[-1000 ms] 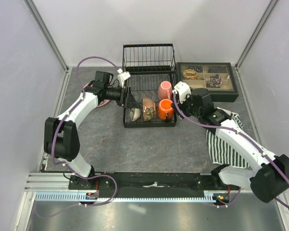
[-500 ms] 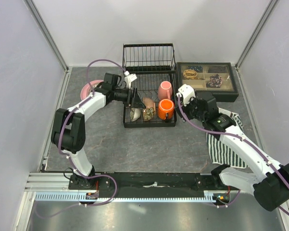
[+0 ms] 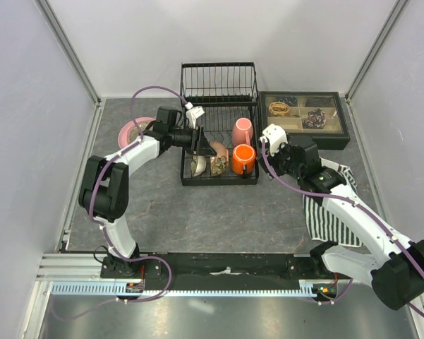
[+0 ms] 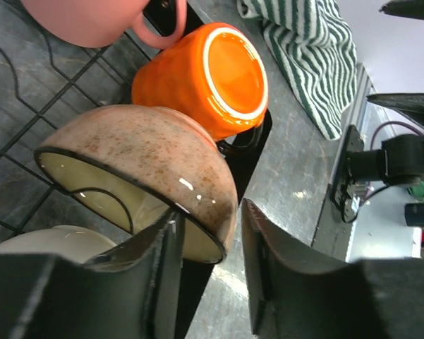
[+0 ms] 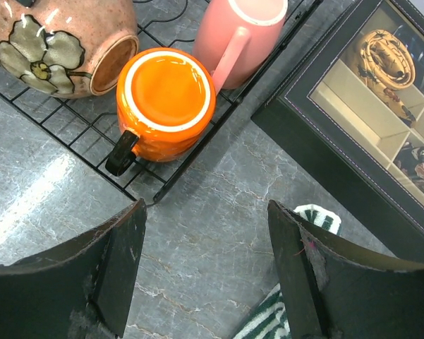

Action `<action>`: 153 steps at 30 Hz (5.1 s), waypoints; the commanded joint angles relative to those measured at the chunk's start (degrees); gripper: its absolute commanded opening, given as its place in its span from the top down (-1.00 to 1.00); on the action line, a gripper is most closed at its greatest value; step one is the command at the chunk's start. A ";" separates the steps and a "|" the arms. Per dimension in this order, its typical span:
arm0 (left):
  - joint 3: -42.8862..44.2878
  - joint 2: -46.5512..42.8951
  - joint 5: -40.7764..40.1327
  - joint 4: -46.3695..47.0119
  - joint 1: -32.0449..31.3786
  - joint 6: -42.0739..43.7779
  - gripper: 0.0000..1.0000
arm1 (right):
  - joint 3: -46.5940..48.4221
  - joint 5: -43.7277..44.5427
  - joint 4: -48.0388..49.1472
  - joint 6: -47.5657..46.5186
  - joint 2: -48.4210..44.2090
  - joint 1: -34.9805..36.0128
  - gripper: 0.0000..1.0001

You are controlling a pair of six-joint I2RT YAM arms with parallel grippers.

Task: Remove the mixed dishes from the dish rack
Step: Pick up the bowl from the dish rack, then place the bowl at the center of the board.

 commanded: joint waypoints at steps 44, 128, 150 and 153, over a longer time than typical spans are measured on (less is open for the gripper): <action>-22.99 7.44 17.34 83.16 3.28 -54.52 0.97 | -2.43 -3.98 2.04 -0.06 0.76 -2.33 -0.54; -19.47 -37.03 -48.31 -29.85 14.88 46.54 0.97 | -2.87 -6.00 4.94 1.00 1.29 -3.04 -0.57; -21.58 -25.53 -55.25 -19.31 18.13 51.64 0.97 | -3.49 -6.35 4.85 0.64 1.46 -3.12 -0.57; -20.88 -24.21 -55.43 -18.87 18.13 51.99 0.97 | -3.66 -6.35 4.85 0.64 1.20 -3.04 -0.57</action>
